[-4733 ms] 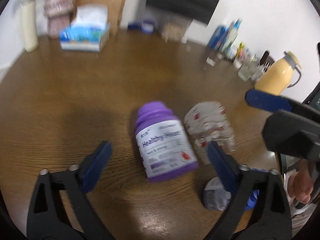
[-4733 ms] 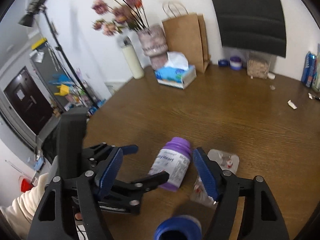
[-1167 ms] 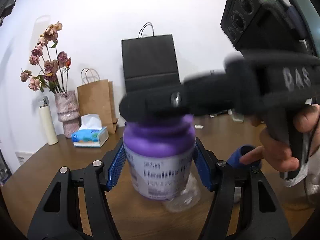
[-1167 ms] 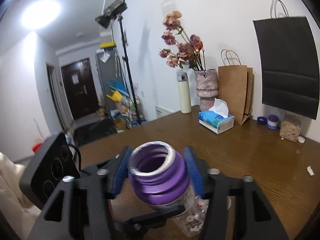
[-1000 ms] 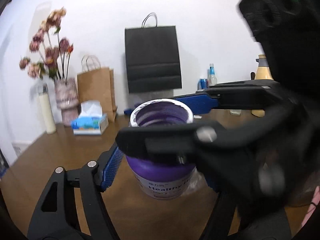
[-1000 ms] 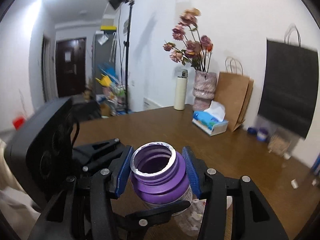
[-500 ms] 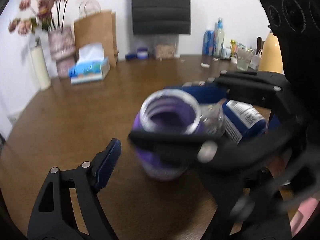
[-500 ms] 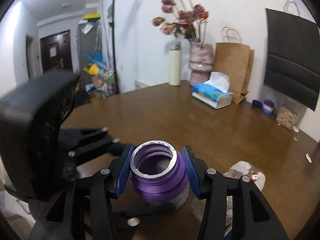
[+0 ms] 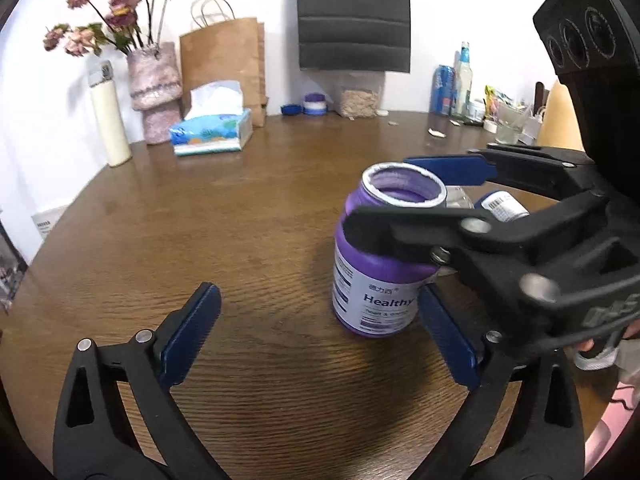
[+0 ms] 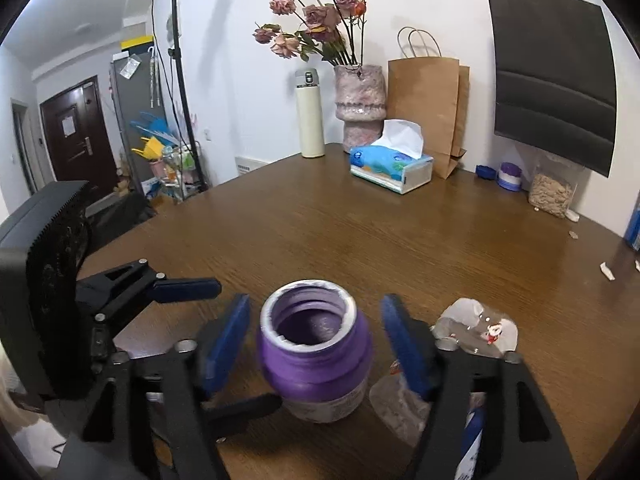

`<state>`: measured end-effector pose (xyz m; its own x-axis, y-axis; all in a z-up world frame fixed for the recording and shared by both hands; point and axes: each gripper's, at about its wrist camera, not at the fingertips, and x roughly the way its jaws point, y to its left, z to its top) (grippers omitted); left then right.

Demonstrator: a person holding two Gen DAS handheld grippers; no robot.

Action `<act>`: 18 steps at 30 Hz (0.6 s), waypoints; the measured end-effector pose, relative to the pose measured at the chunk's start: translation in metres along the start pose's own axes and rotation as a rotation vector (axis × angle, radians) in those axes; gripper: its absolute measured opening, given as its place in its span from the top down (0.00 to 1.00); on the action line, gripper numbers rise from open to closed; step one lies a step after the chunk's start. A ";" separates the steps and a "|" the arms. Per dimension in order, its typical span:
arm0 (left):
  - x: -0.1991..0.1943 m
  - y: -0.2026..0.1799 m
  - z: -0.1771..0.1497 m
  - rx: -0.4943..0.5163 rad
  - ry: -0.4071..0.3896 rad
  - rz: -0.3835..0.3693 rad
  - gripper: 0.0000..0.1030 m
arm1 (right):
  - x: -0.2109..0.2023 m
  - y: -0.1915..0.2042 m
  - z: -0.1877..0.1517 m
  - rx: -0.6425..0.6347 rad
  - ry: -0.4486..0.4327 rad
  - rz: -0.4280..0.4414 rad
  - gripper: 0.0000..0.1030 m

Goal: Flip cup upright

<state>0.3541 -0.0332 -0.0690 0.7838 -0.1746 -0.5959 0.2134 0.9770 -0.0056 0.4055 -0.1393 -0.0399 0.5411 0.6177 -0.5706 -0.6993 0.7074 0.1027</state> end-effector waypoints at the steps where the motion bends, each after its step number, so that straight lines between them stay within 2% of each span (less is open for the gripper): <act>1: -0.002 -0.001 -0.001 0.005 -0.009 0.011 0.04 | -0.006 0.000 0.001 0.011 -0.014 0.015 0.23; 6: -0.021 -0.005 -0.005 0.034 -0.041 0.045 0.03 | -0.039 0.000 0.006 0.060 -0.057 0.016 0.23; 9: -0.047 0.003 -0.010 0.011 -0.066 -0.005 0.00 | -0.071 -0.008 0.003 0.109 -0.077 -0.022 0.22; 10: -0.057 0.007 -0.012 -0.005 -0.076 -0.019 0.00 | -0.087 -0.012 -0.001 0.126 -0.077 -0.073 0.20; 12: -0.075 0.014 -0.013 -0.040 -0.087 0.001 0.00 | -0.113 -0.017 -0.009 0.142 -0.079 -0.174 0.17; 16: -0.106 0.023 -0.012 -0.107 -0.151 0.074 0.00 | -0.152 -0.022 -0.025 0.177 -0.085 -0.297 0.16; 18: -0.114 0.022 -0.010 -0.121 -0.177 0.097 0.00 | -0.161 -0.021 -0.029 0.198 -0.081 -0.327 0.16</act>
<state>0.2639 0.0093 -0.0093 0.8895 -0.0874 -0.4486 0.0687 0.9960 -0.0577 0.3200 -0.2637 0.0259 0.7612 0.3687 -0.5335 -0.3850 0.9189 0.0857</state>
